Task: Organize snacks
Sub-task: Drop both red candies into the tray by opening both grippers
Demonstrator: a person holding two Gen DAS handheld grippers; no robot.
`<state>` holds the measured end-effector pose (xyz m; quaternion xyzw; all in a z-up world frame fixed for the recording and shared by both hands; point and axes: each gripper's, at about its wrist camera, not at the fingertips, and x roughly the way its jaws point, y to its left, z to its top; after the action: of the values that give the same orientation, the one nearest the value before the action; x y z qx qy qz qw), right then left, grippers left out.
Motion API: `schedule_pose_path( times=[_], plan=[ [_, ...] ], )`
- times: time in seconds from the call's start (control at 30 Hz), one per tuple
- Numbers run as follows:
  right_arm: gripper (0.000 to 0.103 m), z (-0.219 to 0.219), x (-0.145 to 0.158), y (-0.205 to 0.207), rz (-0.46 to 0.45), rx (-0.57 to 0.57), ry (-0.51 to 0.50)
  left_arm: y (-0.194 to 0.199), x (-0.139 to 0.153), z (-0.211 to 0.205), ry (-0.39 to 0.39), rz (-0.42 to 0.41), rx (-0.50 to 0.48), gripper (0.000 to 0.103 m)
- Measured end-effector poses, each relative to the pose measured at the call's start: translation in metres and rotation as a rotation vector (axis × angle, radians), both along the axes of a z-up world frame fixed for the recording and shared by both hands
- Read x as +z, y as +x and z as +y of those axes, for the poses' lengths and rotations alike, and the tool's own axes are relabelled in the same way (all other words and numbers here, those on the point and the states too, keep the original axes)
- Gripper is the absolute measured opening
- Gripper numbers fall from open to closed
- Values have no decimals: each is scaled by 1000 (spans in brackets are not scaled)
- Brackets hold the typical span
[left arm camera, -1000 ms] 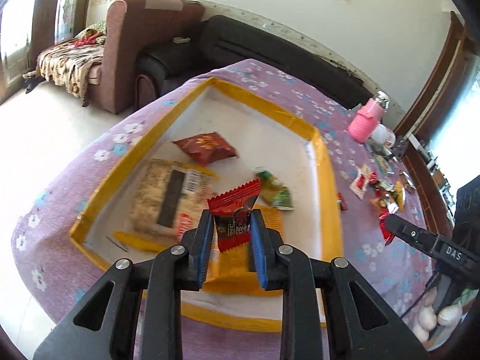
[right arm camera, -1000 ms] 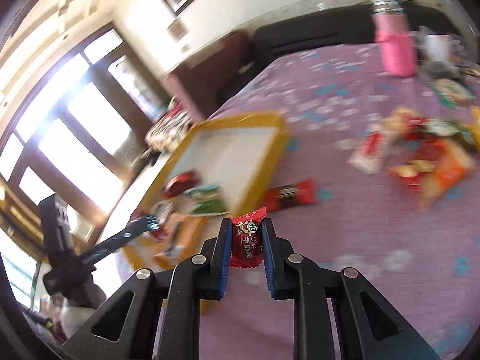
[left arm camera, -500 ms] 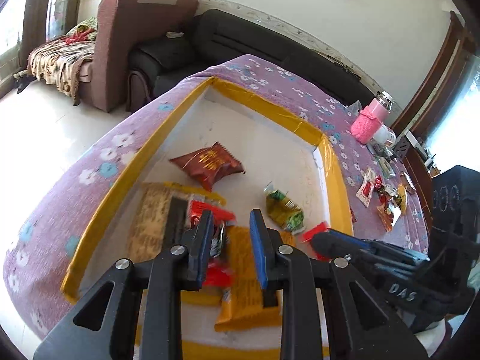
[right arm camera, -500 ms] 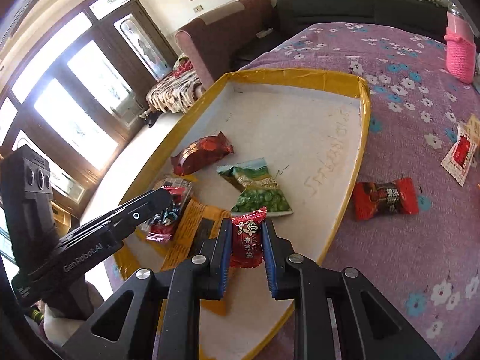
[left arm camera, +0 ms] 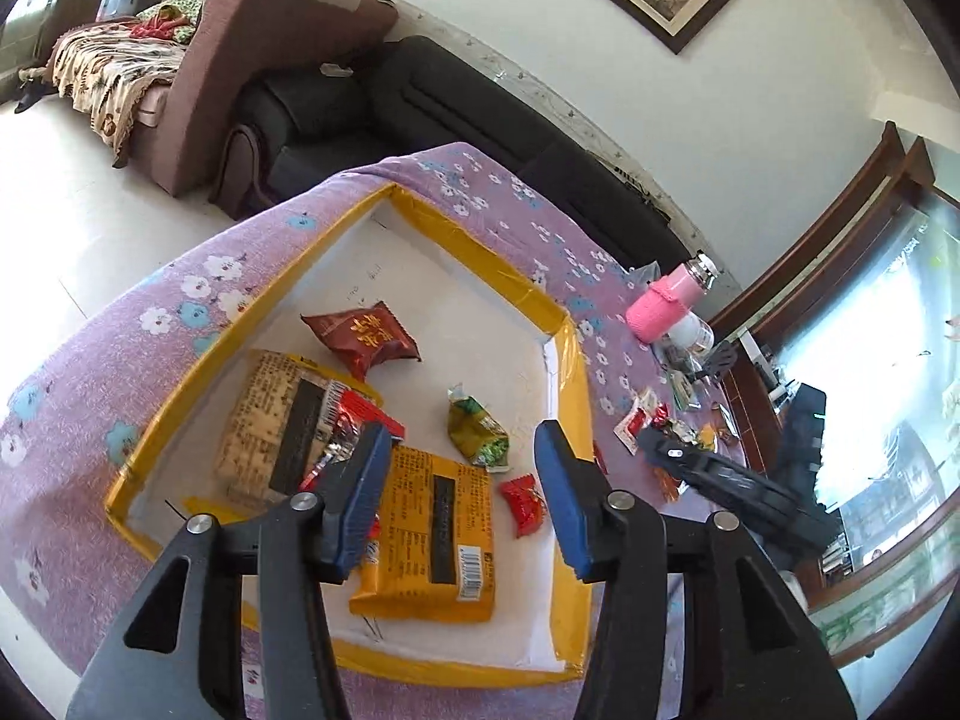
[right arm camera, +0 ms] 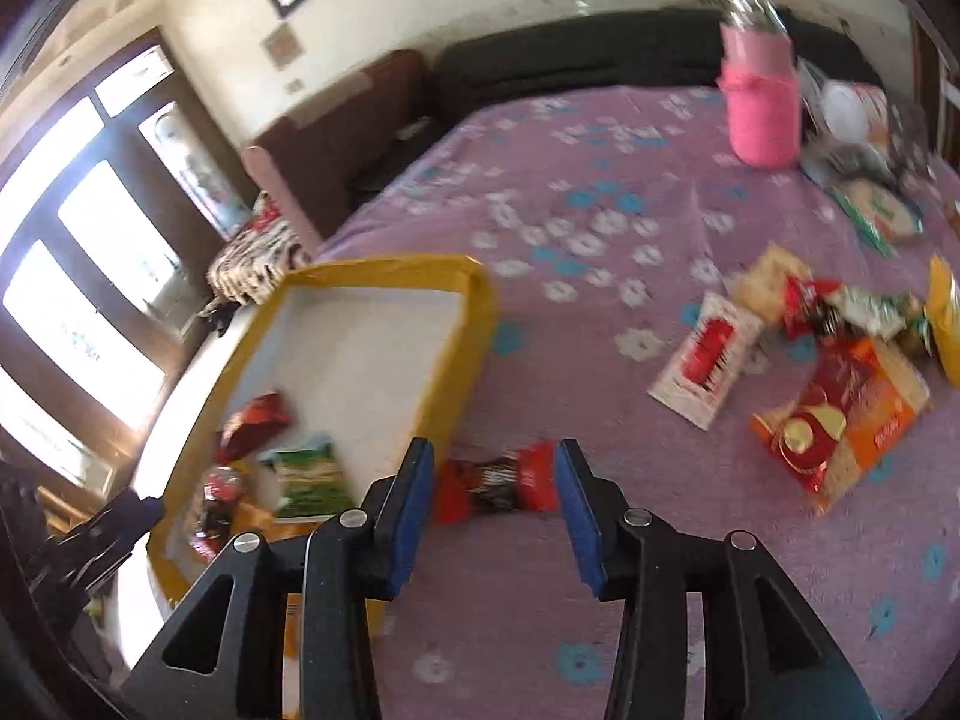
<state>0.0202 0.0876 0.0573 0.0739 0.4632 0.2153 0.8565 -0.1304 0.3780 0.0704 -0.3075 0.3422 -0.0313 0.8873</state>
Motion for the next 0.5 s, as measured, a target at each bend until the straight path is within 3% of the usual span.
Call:
schedule_pose_path(
  times=[0.1, 0.27, 0.4, 0.5],
  plan=[
    [43, 9, -20, 12, 35, -4, -29, 2, -1, -12, 5, 14, -19, 48],
    [41, 42, -44, 26, 10, 35, -153, -2, 5, -31, 39, 12, -59, 48],
    [25, 51, -46, 3, -42, 125, -296, -3, 7, -40, 41, 11, -71, 48],
    [24, 35, -48, -28, -43, 184, -360, -2, 8, -51, 41, 5, -103, 48]
  ],
)
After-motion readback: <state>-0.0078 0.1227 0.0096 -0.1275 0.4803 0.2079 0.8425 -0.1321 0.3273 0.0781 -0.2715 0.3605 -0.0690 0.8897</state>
